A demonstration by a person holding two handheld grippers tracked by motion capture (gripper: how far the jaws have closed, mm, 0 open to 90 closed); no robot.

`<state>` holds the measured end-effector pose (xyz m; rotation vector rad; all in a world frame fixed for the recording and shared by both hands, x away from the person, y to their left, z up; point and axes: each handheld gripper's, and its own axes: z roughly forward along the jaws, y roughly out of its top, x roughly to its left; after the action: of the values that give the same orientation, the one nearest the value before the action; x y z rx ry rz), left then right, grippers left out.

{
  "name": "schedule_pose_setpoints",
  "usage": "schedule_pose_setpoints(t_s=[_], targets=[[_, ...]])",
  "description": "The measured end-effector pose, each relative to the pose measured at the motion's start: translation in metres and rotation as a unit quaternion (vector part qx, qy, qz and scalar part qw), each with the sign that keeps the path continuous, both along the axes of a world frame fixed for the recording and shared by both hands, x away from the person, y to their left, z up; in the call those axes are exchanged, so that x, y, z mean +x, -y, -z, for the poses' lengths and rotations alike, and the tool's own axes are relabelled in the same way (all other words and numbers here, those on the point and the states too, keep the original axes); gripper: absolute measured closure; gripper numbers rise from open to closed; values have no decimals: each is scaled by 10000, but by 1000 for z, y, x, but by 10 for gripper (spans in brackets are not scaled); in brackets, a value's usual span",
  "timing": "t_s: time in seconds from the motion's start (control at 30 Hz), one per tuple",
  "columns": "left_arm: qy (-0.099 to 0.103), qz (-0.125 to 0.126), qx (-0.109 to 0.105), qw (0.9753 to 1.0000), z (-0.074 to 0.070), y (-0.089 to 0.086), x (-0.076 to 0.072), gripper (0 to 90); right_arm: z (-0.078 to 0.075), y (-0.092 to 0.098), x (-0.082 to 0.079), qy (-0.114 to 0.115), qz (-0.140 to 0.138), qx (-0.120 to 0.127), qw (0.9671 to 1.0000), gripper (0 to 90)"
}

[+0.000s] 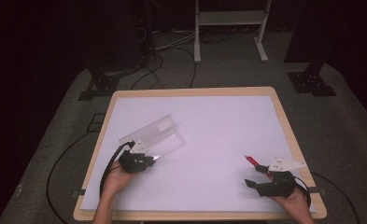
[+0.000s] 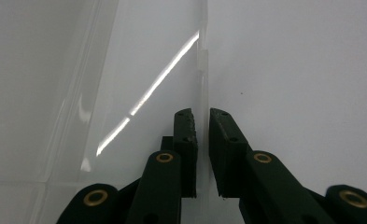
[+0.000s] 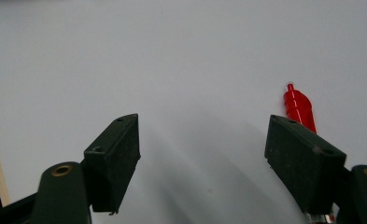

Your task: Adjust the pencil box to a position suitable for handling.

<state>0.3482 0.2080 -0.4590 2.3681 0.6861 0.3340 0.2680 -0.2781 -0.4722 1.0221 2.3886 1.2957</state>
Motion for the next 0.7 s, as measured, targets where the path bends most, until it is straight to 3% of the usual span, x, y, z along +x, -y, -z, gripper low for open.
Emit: schedule_pose_setpoints(t_s=[0.43, 0.7], targets=[[8, 87, -22, 10000, 0, 0, 0, 884, 1, -1, -1, 4, -73, -64, 10000, 255], [190, 100, 6, 9998, -3, 1, -2, 892, 1, -2, 0, 3, -73, -81, 9999, 255]])
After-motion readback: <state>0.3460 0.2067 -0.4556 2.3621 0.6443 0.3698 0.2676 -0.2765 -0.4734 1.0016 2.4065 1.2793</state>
